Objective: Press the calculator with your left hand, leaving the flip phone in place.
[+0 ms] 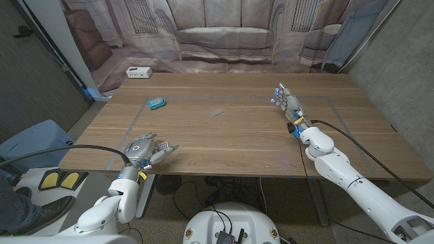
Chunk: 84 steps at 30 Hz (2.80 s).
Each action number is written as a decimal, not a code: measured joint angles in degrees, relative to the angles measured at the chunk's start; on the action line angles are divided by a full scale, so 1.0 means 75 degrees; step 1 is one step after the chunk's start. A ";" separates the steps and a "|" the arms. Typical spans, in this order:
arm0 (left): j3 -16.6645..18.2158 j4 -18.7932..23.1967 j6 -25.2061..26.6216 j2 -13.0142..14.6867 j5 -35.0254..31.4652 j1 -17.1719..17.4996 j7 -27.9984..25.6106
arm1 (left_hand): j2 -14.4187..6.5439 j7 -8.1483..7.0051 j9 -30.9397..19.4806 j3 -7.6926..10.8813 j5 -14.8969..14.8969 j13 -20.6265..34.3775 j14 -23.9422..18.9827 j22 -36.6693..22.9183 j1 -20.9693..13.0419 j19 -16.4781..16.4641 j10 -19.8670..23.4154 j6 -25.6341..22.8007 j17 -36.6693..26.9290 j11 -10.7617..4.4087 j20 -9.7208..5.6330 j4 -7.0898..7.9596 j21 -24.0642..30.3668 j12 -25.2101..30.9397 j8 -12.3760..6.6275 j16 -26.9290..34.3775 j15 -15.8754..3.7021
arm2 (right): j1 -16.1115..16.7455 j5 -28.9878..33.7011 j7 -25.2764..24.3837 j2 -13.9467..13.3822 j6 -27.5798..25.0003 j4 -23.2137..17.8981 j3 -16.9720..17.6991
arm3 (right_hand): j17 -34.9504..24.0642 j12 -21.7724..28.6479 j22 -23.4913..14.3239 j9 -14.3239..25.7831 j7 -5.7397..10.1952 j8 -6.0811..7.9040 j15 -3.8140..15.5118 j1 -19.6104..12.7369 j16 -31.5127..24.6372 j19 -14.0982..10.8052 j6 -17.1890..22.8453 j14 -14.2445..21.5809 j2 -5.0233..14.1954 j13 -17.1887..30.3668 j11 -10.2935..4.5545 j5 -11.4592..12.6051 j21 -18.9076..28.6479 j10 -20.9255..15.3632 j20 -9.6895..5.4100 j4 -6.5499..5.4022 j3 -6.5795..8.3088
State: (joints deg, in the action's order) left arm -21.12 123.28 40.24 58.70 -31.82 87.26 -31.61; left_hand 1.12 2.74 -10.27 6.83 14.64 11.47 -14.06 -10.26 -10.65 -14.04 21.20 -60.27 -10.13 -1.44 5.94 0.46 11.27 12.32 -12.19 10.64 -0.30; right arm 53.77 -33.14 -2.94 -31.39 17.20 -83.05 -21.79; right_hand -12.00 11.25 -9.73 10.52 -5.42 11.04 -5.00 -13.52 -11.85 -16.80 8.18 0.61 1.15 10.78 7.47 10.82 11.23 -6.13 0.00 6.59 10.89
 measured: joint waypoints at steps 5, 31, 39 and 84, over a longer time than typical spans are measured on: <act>-0.0185 -0.0028 0.0026 0.0011 0.0033 -0.0099 -0.0022 | -0.0041 0.0000 0.0000 0.0030 0.0000 0.0000 -0.0024 0.0000 -0.0041 -0.0002 0.0000 0.0000 0.0000 0.0000 0.0059 -0.0030 0.0000 0.0000 0.0000 0.0000 0.0024 | 0.0016 -0.0057 0.0056 0.0001 -0.0016 0.0015 -0.0003 | 0.0000 0.0000 0.0000 0.0000 0.0002 0.0000 0.0000 0.0000 0.0000 0.0019 0.0002 0.0000 0.0000 0.0000 0.0000 0.0000 0.0000 0.0000 0.0019 0.0000 0.0000; -0.0296 -0.0112 -0.0176 0.0026 0.0508 -0.0246 -0.0068 | -0.0121 0.0171 -0.0002 0.0030 0.0000 0.0000 -0.0105 0.0000 -0.0121 -0.0002 0.0069 -0.0167 -0.0001 -0.0012 0.0080 -0.0094 0.0000 0.0000 0.0011 0.0000 0.0025 | 0.0051 -0.0093 0.0005 -0.0032 -0.0119 -0.0050 -0.0003 | 0.0000 0.0000 0.0000 0.0000 0.0028 0.0000 -0.0042 0.0000 0.0000 0.0044 0.0028 0.0042 0.0000 0.0000 0.0000 0.0000 0.0001 0.0000 0.0126 0.0000 0.0000; -0.0115 -0.0210 -0.0512 0.0018 0.0912 -0.0240 -0.0054 | -0.0121 0.0402 0.0005 0.0030 0.0000 0.0001 -0.0163 0.0000 -0.0121 -0.0009 0.0137 -0.0398 -0.0002 -0.0027 0.0154 -0.0093 0.0000 0.0016 -0.0026 0.0000 0.0002 | 0.0003 -0.0100 -0.0010 -0.0033 -0.0229 -0.0051 -0.0011 | 0.0000 0.0000 0.0000 0.0000 0.0029 0.0000 -0.0041 0.0000 0.0000 0.0002 0.0029 0.0041 0.0000 0.0000 0.0000 0.0000 0.0001 0.0000 0.0166 0.0000 0.0000; -0.0296 -0.0123 -0.0273 0.0056 0.0962 -0.0332 -0.0257 | -0.0284 0.0231 -0.0052 0.0072 -0.0061 0.0000 -0.0310 0.0000 -0.0284 -0.0026 0.0273 -0.0314 -0.0002 -0.0081 0.0247 -0.0198 0.0000 0.0058 0.0089 0.0000 -0.0016 | 0.0119 -0.0147 -0.0001 -0.0096 -0.0248 -0.0146 0.0014 | 0.0000 0.0000 0.0000 0.0000 0.0055 0.0000 -0.0040 0.0000 0.0000 0.0014 0.0055 0.0040 0.0000 0.0000 0.0000 0.0000 0.0001 0.0000 0.0234 0.0027 -0.0027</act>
State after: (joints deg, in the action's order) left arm -23.34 122.36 38.19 59.11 -24.60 84.77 -33.54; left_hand -1.01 4.47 -10.66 7.37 14.18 11.48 -16.38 -10.26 -12.78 -14.23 23.25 -62.62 -10.15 -2.05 7.79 -1.03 11.27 12.76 -11.52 10.63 -0.42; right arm 54.66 -34.24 -2.95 -32.11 15.35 -84.14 -21.68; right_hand -12.00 11.25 -9.73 10.52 -5.01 11.04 -5.31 -13.52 -11.85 -16.69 8.59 0.91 1.15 10.78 7.47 10.81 11.24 -6.13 1.75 6.79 10.69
